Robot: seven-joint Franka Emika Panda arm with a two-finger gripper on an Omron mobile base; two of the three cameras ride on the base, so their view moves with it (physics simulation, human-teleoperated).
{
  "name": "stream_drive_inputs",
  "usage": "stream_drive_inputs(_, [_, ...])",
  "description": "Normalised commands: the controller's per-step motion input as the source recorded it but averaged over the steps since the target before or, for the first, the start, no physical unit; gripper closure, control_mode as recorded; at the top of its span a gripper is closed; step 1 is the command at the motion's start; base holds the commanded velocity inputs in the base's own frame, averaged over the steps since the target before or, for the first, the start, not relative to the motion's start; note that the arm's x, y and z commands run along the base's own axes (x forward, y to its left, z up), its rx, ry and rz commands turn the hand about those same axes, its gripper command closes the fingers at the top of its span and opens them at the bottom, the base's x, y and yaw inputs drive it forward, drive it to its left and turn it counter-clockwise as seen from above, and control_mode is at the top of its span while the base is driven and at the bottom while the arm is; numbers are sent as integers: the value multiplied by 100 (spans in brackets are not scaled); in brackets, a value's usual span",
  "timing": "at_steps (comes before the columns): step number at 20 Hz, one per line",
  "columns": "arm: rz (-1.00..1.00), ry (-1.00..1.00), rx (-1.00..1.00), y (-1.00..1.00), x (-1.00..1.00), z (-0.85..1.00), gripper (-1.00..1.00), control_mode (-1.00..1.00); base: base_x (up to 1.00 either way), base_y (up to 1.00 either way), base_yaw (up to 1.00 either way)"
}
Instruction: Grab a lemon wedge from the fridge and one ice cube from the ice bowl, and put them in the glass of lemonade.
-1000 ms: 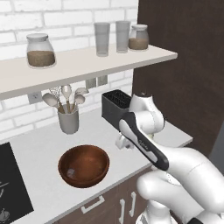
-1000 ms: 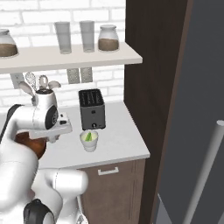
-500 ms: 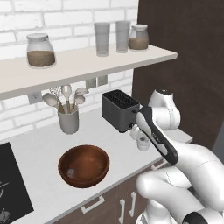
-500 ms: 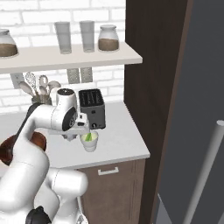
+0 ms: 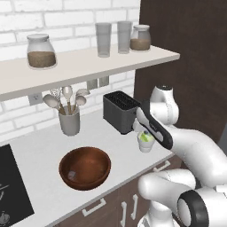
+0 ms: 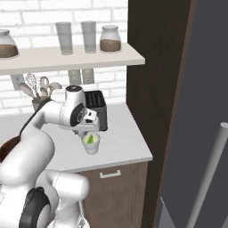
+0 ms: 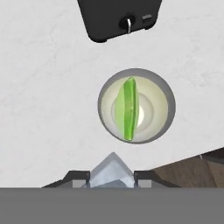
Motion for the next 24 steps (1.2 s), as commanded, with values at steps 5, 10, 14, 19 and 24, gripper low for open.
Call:
stream_drive_inputs(5, [-3,0,0,-21,18,0,100,-100,0,0,0])
stream_drive_inputs(10, [0,0,0,-2,34,0,100,-100,0,0,0])
stream_drive_inputs(14, [0,0,0,0,23,0,100,-100,0,0,0])
stream_drive_inputs(19, [0,0,0,0,10,0,100,-100,0,0,0])
stream_drive_inputs(24, [0,0,0,-12,2,-15,100,-100,0,0,0])
